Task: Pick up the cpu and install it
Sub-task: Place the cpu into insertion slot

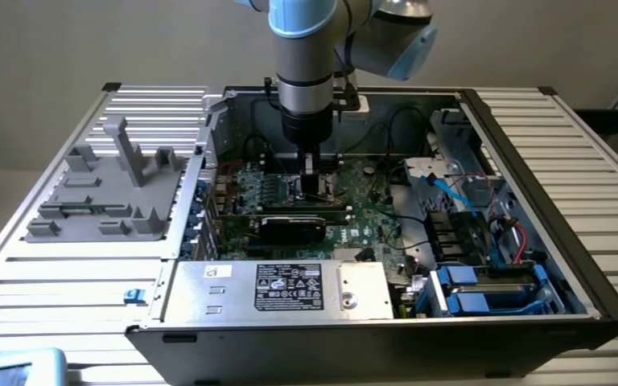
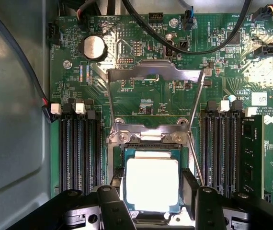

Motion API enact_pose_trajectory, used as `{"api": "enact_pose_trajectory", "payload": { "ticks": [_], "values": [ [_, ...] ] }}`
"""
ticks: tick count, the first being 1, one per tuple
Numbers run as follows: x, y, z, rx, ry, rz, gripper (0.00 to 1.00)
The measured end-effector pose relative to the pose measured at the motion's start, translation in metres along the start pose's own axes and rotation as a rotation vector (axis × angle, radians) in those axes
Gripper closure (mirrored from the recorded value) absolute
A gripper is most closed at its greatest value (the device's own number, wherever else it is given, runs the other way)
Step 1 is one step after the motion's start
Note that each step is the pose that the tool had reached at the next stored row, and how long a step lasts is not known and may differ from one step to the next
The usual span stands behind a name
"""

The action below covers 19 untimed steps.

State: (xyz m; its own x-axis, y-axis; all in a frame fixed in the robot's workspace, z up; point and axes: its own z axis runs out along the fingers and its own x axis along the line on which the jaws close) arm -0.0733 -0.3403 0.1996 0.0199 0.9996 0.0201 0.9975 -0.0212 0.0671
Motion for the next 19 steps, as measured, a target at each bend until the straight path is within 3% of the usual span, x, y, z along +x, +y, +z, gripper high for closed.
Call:
{"api": "enact_pose_trajectory", "payload": {
  "ticks": [19],
  "values": [
    [-0.0001,-0.0002,0.0024,0.0,0.0016,-0.002,0.44]
  ]
}}
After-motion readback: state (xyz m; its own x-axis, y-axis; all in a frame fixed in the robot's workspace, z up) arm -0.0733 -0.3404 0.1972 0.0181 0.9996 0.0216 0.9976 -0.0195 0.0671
